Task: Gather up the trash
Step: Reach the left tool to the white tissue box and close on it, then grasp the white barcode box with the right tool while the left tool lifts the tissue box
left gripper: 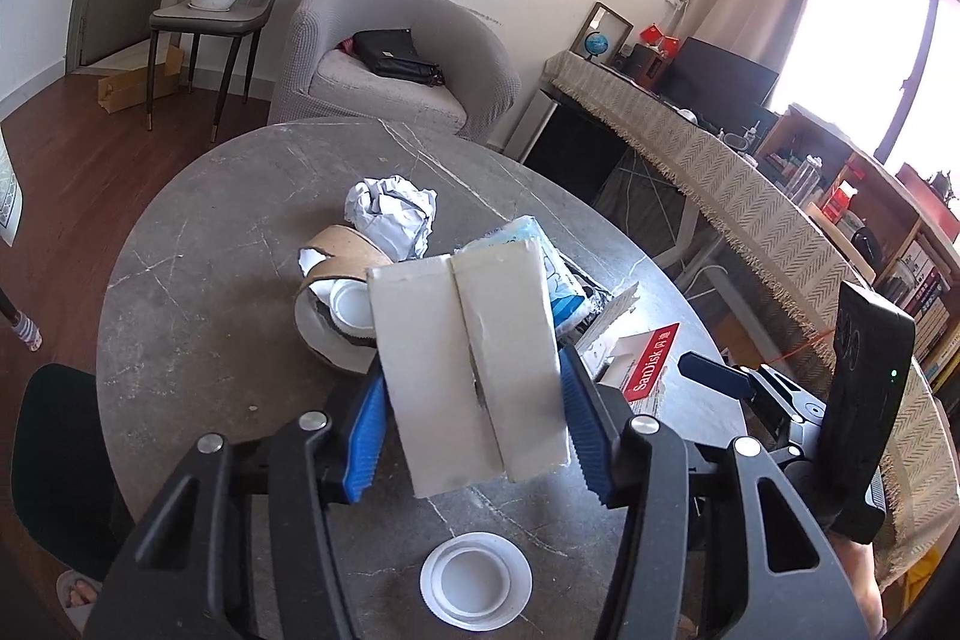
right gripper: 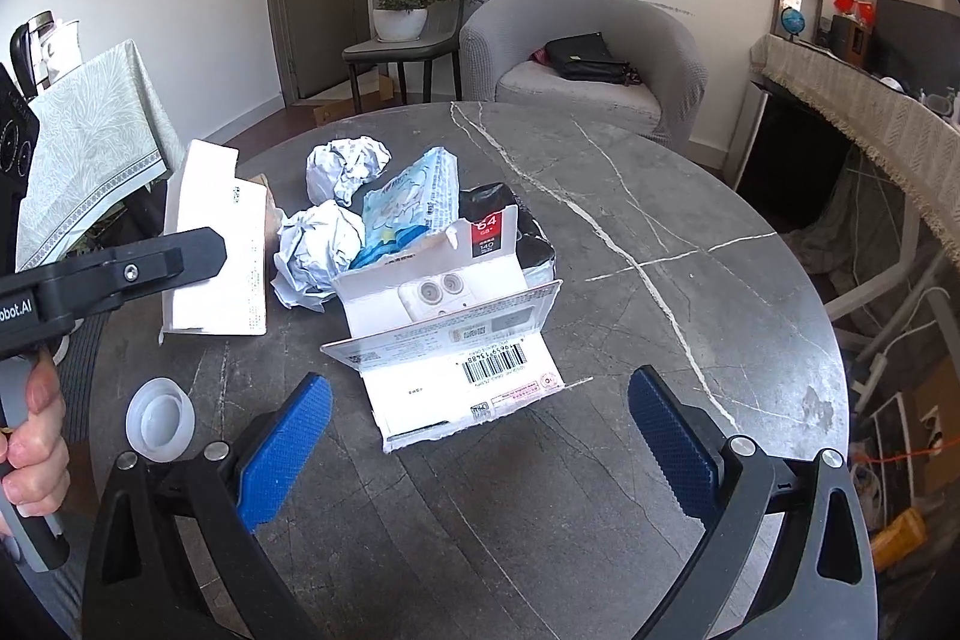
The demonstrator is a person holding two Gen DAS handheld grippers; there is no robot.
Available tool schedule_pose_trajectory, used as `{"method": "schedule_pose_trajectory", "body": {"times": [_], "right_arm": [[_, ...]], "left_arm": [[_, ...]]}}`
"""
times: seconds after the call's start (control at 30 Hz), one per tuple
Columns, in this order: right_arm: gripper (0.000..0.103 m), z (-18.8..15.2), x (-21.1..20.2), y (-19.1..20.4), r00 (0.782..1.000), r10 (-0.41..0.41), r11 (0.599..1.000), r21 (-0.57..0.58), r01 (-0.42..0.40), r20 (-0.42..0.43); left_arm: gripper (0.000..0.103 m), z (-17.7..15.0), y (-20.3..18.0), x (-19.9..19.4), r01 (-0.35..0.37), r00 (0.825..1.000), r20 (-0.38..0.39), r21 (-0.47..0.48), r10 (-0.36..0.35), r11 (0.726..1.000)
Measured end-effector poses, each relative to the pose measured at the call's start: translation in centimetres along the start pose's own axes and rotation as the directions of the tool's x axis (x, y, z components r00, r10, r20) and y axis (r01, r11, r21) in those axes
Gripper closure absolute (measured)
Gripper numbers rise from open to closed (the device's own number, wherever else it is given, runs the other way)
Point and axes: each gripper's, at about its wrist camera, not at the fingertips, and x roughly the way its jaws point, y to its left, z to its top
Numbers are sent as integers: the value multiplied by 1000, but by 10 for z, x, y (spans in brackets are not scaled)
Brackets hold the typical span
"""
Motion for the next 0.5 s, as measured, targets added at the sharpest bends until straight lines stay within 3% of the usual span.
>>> {"method": "schedule_pose_trajectory", "body": {"times": [0.23,0.5], "right_arm": [[3,5,8,7,1000,-4,998,-57,2,-28],[3,17,18,12,999,13,999,-35,-15,-34]], "left_arm": [[48,2,2,-12,16,1000,17,38,-17,999],[48,5,9,-26,-3,999,41,91,-1,996]]}}
